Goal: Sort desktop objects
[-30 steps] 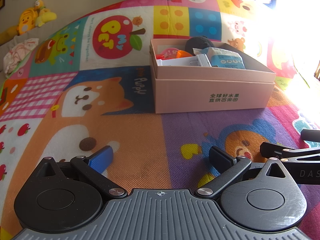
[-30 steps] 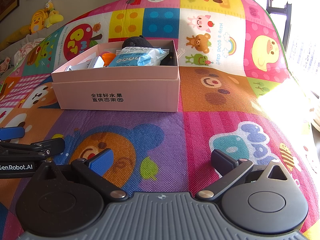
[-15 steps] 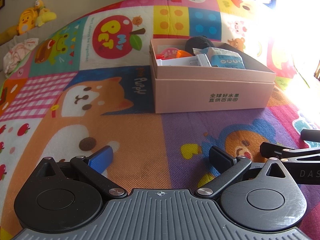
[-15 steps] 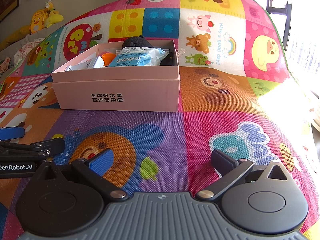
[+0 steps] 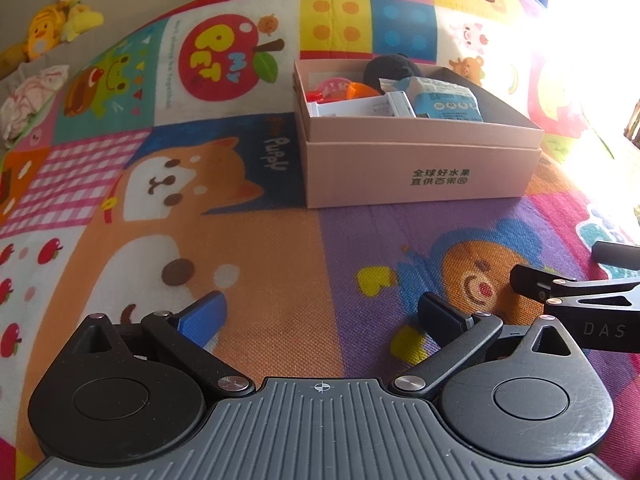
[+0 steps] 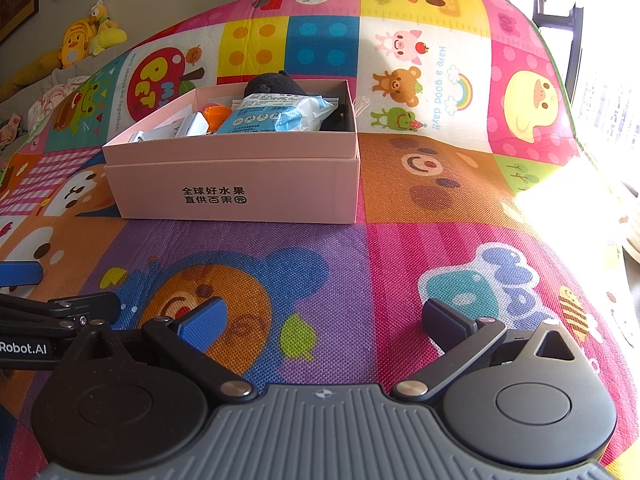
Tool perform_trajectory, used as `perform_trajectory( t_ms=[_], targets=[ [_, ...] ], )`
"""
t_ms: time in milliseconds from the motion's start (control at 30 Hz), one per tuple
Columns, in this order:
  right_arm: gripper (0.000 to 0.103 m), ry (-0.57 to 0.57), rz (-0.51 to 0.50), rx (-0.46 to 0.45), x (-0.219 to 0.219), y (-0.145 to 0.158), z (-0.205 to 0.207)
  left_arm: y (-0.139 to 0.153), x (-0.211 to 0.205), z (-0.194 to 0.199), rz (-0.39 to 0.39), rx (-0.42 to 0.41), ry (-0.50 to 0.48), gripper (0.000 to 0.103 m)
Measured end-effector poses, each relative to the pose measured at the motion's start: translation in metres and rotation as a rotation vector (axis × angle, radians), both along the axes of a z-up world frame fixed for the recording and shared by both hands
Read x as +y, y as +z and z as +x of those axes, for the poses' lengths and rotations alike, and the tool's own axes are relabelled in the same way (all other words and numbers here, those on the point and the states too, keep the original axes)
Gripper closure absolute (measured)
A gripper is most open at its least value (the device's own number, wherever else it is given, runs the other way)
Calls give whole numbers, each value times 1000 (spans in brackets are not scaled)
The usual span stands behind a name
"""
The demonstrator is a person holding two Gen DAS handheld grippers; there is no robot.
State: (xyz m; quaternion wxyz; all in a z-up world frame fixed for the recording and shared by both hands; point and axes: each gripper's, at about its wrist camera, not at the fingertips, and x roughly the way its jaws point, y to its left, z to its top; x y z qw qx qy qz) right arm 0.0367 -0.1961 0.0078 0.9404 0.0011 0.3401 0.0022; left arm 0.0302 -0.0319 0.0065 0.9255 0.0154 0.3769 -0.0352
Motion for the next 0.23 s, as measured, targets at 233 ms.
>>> perform_trajectory(
  t_ms=[233],
  targets=[
    [0, 0, 0, 0, 0, 0, 0, -1, -3, -6, -4, -13, 10, 0]
  ],
)
